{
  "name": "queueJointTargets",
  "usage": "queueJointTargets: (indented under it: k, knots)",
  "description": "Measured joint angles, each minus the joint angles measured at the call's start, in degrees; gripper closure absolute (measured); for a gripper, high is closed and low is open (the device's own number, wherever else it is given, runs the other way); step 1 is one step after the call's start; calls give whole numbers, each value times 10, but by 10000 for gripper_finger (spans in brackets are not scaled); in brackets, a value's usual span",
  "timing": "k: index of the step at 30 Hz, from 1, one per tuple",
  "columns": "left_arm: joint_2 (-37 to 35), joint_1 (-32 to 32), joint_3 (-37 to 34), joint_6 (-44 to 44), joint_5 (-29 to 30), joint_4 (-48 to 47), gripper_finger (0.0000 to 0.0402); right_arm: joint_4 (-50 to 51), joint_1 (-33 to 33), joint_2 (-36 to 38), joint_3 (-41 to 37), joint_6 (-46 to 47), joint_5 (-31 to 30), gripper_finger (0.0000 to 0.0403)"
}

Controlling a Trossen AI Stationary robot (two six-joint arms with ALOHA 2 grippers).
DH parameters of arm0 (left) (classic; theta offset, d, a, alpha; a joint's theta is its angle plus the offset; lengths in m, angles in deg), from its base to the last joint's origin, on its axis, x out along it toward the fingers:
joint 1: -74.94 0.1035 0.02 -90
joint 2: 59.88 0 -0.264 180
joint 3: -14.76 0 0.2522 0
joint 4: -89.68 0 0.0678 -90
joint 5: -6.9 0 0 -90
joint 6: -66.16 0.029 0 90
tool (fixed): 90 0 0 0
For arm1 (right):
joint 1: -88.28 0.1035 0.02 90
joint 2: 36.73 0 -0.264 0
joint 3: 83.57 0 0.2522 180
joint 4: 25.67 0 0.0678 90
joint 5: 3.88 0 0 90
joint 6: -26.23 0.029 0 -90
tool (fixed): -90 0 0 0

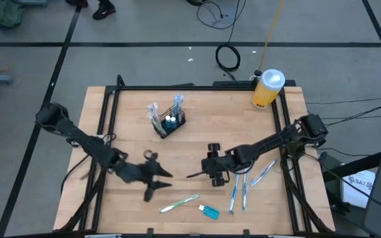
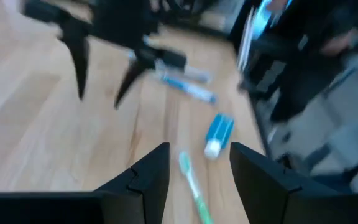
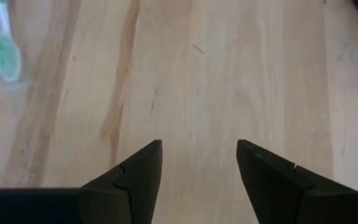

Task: Pick & Place toothbrushing station
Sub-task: Put the green toothbrush into the black wire organizer

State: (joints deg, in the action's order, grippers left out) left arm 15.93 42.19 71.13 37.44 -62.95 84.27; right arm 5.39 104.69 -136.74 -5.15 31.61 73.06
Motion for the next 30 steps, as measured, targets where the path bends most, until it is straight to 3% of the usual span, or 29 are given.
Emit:
queueJointTargets:
  k: [5,9,14,19,30]
  knots:
    - [105,8,185,-48,-9,-250,227,37,-6,11,0,12,51,204]
    - [189,16,293,-81,-31,-338,227,97,-7,29,0,13,89,204]
    - [281,16,360,-81,-62,-334,227,115,5,57,-17,113,86,204]
    - [352,15,380,-82,-65,-322,227,88,37,86,-81,182,87,204]
    - [446,19,380,-101,-22,-258,227,-124,90,211,-273,284,65,204]
